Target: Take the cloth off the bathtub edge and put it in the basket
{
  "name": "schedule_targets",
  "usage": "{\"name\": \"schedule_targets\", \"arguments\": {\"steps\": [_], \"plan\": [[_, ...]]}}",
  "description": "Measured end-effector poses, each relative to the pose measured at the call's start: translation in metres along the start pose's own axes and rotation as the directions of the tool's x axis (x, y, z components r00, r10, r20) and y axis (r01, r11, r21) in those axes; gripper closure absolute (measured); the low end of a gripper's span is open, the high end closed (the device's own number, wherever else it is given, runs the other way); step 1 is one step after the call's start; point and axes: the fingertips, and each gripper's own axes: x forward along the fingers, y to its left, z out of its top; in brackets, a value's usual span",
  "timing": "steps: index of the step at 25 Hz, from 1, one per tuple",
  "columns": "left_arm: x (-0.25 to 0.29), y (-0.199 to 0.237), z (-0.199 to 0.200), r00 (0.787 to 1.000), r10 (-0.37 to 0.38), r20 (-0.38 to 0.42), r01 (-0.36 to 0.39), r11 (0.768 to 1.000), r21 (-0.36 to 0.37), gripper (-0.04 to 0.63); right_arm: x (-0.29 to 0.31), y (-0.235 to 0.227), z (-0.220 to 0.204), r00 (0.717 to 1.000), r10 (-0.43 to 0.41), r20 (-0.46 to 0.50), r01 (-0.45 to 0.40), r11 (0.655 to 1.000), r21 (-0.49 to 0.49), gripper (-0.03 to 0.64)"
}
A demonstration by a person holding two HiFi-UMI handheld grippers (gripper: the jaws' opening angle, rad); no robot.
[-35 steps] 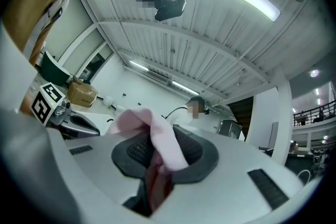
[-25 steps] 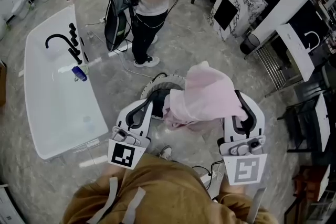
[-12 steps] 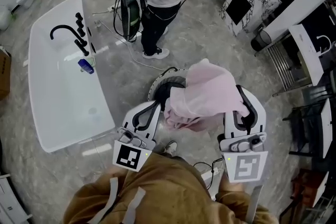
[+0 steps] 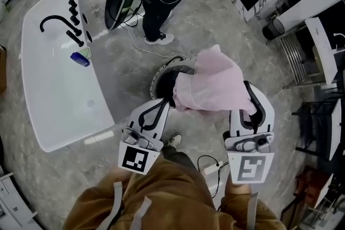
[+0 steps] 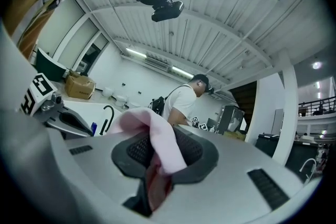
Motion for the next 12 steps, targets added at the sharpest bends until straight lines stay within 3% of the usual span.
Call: {"name": "schedule_targets", "arguments": {"steps": [4, 12], "plan": [[0.031, 0.010, -0.039, 1.000, -0.003, -0.025, 0.004, 0.999, 0.034, 0.589, 0.022, 0.022, -0.062, 0.998, 0.024, -0.054, -0.025, 1.000, -0.015, 0.538], [0.055, 0.023, -0.171, 0.993, 0.040, -0.109, -0.041, 0.999, -0.011, 0.588, 0.056, 0.078, -0.222, 0.982, 0.099, -0.159, -0.102, 0.995, -0.015, 0.538]]}}
